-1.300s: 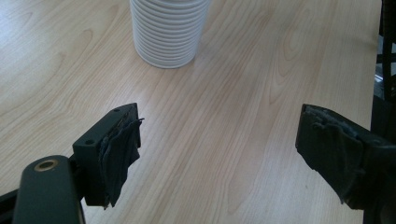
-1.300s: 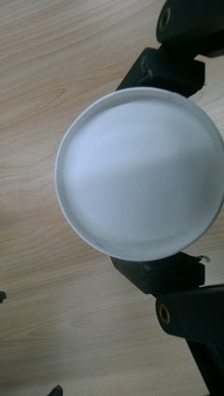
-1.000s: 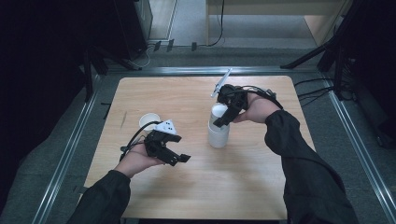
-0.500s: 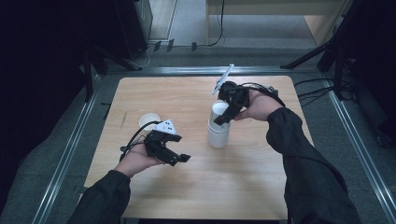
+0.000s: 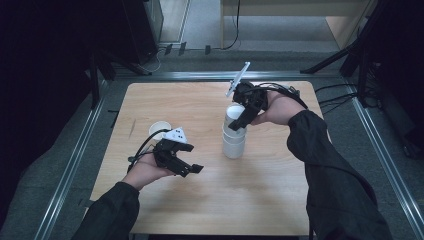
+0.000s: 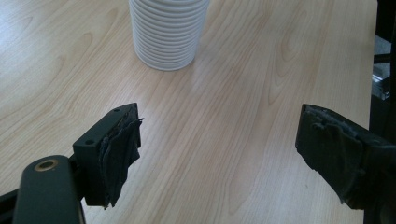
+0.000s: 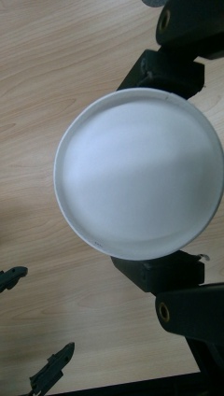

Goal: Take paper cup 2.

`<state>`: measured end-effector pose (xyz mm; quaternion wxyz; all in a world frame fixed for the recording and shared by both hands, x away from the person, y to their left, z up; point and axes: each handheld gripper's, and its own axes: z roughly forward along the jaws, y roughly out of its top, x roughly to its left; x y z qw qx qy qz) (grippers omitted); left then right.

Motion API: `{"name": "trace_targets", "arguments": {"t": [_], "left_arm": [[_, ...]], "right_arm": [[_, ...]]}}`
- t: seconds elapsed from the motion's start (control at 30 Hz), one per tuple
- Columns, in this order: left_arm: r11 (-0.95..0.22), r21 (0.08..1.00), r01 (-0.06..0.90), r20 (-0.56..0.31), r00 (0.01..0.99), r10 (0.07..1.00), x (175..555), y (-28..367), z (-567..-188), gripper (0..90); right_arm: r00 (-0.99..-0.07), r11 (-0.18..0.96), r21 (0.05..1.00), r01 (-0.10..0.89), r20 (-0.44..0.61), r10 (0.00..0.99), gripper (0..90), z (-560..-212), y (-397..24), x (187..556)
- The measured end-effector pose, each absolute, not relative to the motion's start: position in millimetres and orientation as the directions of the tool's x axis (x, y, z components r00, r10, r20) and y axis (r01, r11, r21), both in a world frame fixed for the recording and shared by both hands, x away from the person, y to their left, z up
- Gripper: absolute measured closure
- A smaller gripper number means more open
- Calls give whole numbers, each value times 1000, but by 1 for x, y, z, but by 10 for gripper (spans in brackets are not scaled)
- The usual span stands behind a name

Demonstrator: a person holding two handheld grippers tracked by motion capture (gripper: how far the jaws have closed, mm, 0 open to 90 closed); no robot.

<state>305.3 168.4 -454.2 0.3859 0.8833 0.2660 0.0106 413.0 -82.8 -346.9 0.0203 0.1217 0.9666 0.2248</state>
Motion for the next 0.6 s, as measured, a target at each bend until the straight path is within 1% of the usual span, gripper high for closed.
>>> {"name": "trace_targets", "arguments": {"t": [0.27,0.43,0.6], "left_arm": [[-568,682,461,-181,859,479,306,169,-455,142],[-566,684,461,-183,859,478,306,169,-455,142],[-552,691,466,-191,855,483,307,171,-454,142]], "right_arm": [[-970,868,445,223,9,244,312,-331,-83,410],[-970,860,462,216,2,243,314,-311,-86,404],[-975,863,469,187,-19,222,314,-292,-89,396]]}}
